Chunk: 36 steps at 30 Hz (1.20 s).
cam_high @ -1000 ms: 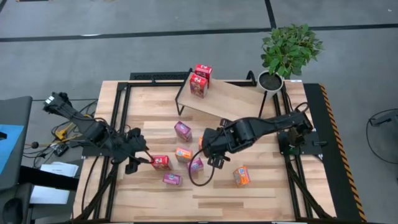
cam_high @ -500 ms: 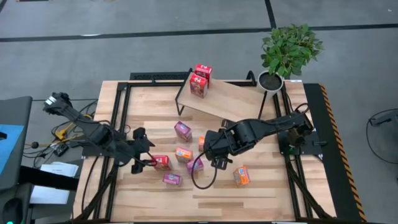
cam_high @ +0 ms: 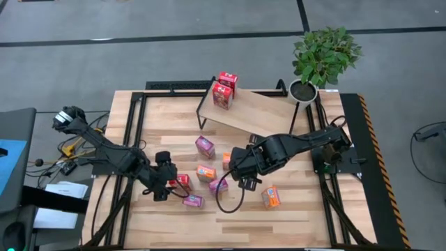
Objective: Stack cereal on shelf
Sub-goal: Put the red cereal box on the shelf aligned with the other red cereal boxes
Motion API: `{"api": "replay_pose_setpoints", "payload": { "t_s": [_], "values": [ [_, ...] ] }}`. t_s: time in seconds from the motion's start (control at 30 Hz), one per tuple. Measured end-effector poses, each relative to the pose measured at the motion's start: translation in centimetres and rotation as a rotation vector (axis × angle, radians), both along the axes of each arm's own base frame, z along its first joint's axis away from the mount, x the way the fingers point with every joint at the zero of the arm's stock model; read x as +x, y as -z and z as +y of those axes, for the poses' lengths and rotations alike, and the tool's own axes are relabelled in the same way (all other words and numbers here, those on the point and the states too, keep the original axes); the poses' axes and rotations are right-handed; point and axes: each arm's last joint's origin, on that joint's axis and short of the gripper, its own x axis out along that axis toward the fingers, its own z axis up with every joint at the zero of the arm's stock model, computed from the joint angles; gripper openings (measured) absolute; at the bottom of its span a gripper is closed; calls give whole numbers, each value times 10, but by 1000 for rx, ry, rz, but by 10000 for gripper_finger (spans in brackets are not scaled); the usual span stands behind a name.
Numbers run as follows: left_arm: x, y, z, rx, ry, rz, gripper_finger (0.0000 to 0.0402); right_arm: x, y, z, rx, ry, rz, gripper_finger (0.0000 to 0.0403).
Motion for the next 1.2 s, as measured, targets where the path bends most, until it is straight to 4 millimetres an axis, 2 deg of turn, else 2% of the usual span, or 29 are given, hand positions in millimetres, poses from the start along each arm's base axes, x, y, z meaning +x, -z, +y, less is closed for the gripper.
{"api": "replay_pose_setpoints", "payload": {
  "t_s": [0.17,0.67,1.2],
  "values": [
    [0,0,0,-15,-17,2,320,-1,0,0,-10,-19,14,213],
    [0,0,0,-7,-10,3,235,0,0,-4,-11,-6,16,199],
    [2,1,4,-21,-16,23,176,2,0,-10,-33,7,9,185]
  ]
}}
